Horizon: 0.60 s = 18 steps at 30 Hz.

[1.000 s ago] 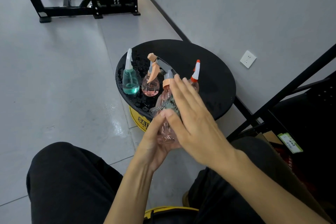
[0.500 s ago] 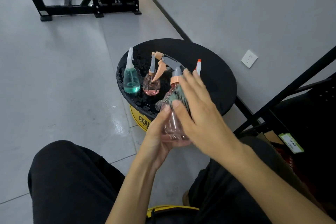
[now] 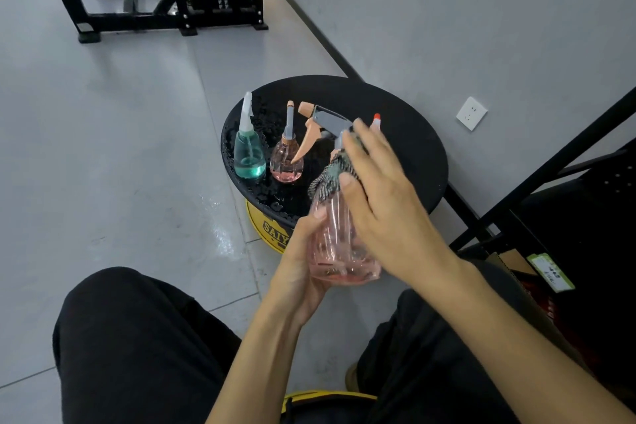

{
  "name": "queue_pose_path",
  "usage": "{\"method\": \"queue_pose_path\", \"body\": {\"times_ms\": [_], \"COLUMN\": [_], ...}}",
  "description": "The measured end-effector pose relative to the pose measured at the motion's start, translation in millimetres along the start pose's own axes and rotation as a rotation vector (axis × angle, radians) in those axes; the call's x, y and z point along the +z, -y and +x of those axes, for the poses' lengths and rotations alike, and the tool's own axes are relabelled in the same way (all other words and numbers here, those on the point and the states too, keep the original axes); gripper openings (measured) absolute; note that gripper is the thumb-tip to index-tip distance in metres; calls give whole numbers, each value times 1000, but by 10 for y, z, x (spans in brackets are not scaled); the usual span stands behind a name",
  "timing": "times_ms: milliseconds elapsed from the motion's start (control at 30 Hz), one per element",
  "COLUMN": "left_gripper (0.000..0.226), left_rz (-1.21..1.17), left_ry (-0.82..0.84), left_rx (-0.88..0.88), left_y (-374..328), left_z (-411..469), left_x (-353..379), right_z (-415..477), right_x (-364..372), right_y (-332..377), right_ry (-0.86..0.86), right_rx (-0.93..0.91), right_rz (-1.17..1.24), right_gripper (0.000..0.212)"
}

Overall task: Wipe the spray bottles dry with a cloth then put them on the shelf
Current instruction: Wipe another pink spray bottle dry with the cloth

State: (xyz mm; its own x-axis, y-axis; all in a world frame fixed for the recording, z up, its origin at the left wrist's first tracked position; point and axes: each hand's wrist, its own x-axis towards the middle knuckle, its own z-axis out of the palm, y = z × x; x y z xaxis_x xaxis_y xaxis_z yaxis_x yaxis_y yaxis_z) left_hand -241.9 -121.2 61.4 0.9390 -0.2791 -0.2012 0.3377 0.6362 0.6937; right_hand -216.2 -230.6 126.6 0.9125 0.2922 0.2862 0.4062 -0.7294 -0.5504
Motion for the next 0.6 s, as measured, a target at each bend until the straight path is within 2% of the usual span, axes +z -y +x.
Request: {"method": "queue_pose_path", "body": {"times_ms": [67, 133, 200, 267, 367, 533, 600], "left_gripper": [30, 34, 36, 33, 37, 40, 49], "left_rz": [-4, -3, 8, 21, 28, 41, 59], "left_ry": [-36, -52, -40, -6, 50, 67, 45], "left_rx": [2, -5, -3, -7, -46, -54, -52], "left_y": [-5, -23, -18, -11, 30, 46, 42], "left_z": [-2, -18, -18, -16, -5, -12, -4], "left_x": [-23, -24, -26, -29, -15, 45, 42], "right_z": [-149, -276, -312, -270, -148, 88, 215], "right_x": [40, 74, 64, 37, 21, -18, -89], "right_y": [59, 67, 37, 6, -55, -61, -20], "right_ry": [56, 95, 89, 58, -48, -310, -400], "right_rx": [-66, -130, -124, -59, 34, -22, -71], "right_rz": [-44, -121, -142, -63, 114, 89, 56], "right_gripper": [51, 52, 51, 49, 45, 38, 35]}}
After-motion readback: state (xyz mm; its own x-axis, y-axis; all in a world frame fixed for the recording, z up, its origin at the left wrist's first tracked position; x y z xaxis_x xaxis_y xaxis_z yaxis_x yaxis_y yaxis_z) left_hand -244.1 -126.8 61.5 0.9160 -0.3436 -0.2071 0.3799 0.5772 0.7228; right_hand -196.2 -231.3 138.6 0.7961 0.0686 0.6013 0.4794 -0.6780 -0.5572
